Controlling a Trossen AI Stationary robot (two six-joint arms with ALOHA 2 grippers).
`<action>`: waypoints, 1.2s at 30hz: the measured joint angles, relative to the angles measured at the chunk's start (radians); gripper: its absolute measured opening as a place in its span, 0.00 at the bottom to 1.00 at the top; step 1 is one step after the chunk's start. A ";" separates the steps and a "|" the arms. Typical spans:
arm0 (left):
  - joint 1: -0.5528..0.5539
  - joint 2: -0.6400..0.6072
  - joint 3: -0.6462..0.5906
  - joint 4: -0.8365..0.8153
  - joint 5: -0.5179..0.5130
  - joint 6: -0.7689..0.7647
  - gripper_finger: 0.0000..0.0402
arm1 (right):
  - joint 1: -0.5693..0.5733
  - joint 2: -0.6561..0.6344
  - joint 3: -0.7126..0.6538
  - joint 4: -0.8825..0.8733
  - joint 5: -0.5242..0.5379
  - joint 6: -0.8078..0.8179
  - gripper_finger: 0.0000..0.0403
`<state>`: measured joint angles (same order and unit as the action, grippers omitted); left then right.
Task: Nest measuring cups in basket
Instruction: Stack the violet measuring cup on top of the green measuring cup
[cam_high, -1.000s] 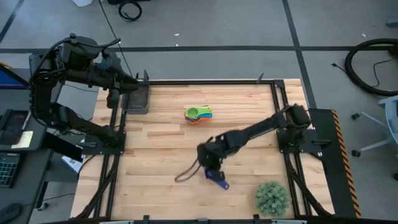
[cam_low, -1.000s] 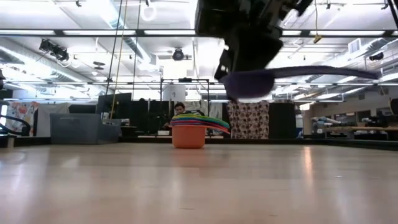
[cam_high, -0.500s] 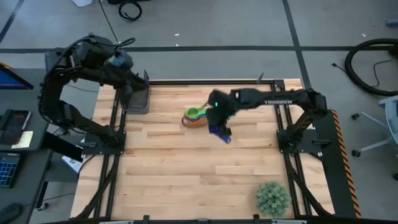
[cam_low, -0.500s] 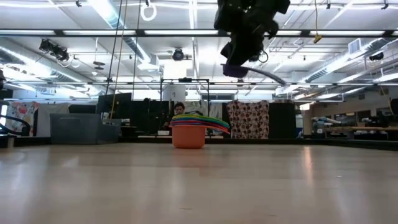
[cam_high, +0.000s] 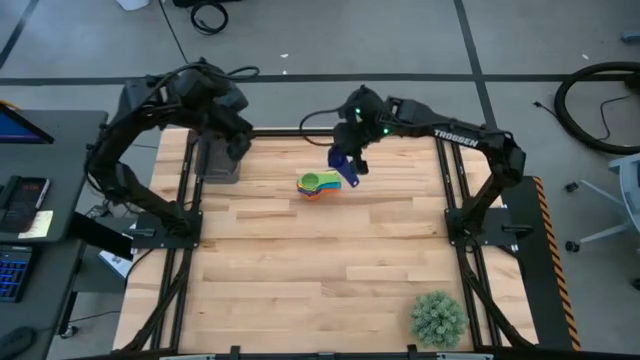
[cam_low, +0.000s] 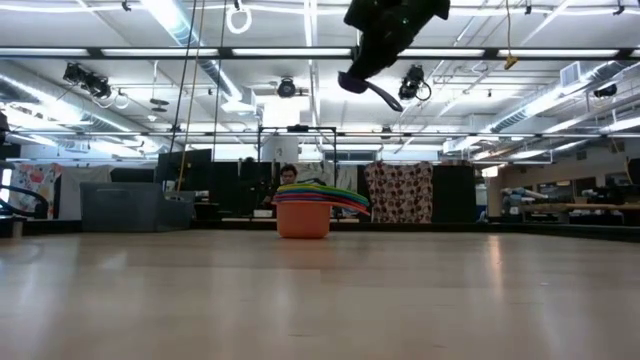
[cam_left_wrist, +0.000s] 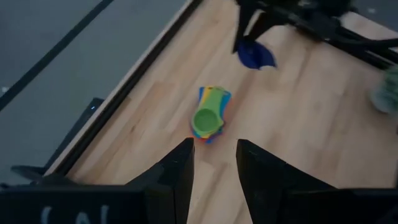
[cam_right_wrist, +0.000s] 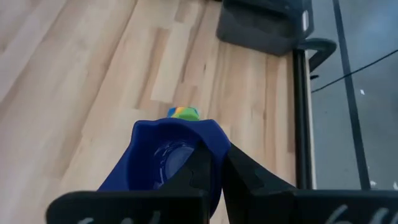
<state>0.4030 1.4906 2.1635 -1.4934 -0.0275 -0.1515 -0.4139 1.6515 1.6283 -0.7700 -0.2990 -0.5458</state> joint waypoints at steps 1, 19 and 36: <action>0.000 0.006 -0.007 0.005 -0.011 -0.006 0.31 | -0.008 0.000 0.007 0.002 -0.005 -0.003 0.05; -0.004 0.197 -0.021 0.173 -0.028 -0.101 0.31 | -0.042 0.000 0.010 0.147 0.175 0.054 0.05; 0.022 0.328 -0.037 0.354 -0.027 0.005 0.31 | -0.042 0.000 0.010 0.232 0.174 0.004 0.05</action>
<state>0.4249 1.8183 2.1260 -1.1393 -0.0547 -0.1469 -0.4561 1.6516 1.6382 -0.5381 -0.1246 -0.5419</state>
